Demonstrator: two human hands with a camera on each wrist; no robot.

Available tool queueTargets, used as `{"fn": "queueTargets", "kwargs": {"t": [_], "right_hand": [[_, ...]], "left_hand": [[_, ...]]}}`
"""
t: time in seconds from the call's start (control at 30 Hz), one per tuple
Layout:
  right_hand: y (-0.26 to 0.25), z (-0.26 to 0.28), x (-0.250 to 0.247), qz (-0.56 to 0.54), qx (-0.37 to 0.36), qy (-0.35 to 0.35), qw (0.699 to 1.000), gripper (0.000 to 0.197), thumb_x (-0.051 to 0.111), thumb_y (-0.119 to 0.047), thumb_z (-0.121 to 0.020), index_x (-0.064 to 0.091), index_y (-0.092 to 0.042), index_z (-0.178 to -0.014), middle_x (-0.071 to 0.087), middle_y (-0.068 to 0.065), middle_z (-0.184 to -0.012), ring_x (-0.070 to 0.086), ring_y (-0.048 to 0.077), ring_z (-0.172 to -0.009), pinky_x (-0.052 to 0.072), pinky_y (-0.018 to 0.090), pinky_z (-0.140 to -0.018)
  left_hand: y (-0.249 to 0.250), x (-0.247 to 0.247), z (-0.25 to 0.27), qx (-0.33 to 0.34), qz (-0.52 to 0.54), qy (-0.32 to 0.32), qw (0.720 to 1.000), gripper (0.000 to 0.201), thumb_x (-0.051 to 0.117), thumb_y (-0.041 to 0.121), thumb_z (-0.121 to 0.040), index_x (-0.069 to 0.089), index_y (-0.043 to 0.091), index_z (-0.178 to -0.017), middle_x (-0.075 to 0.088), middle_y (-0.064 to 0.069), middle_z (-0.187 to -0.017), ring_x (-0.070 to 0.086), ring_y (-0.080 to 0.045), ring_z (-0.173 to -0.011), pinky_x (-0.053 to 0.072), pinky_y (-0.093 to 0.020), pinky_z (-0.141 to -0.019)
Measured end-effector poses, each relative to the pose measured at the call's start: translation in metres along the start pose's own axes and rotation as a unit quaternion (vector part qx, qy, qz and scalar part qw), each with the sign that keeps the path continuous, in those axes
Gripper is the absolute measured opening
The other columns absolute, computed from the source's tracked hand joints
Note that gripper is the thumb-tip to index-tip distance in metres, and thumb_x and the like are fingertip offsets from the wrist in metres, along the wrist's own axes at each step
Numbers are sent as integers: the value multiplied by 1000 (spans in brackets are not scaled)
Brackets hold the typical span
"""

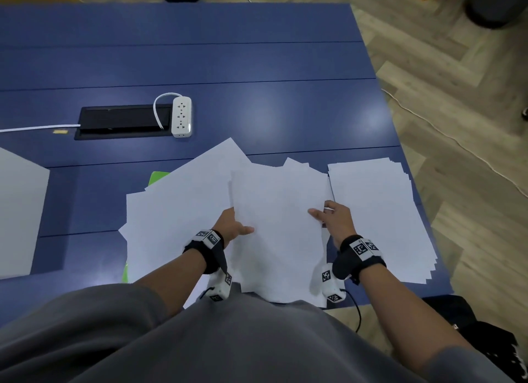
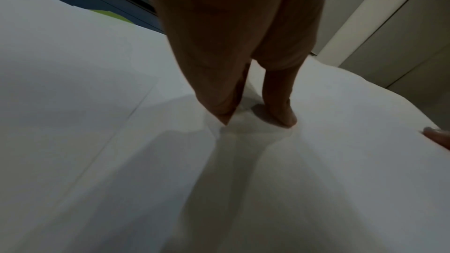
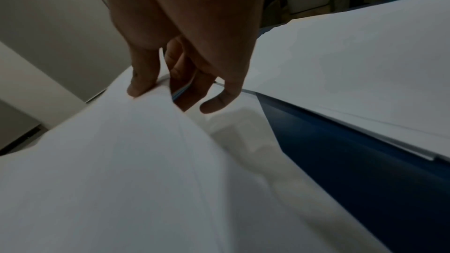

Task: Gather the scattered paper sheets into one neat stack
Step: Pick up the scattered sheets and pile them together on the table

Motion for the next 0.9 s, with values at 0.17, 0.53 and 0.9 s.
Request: {"fn": "queueTargets", "kwargs": {"t": [0.17, 0.53, 0.9], "right_hand": [[-1, -9, -20, -20, 14, 49, 999, 46, 76, -26, -80, 35, -19, -60, 29, -5, -55, 26, 14, -49, 26, 26, -52], [4, -40, -125, 178, 10, 87, 980, 32, 71, -5, -81, 62, -4, -112, 67, 13, -112, 61, 27, -98, 48, 33, -87], [11, -63, -195, 243, 42, 201, 948, 43, 57, -1, -90, 38, -9, -128, 53, 13, -102, 53, 29, -90, 41, 35, -77]], "left_hand": [[19, 34, -7, -27, 39, -34, 998, 55, 67, -14, -71, 55, 6, -121, 66, -12, -112, 62, -31, -102, 52, -39, -87], [47, 159, -63, -58, -51, -51, 996, 42, 46, -11, -84, 51, 1, -124, 61, -16, -114, 59, -31, -100, 50, -30, -70], [59, 246, -112, -68, -219, -49, 972, 13, 53, -3, -79, 51, 7, -87, 58, -17, -100, 62, -34, -94, 57, -49, -80]]}}
Point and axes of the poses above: each hand's wrist, its own z-axis away from the middle knuckle, its own x-axis out of the palm, y = z × x, the point moved 2 cm from there along -z, towards the middle knuckle
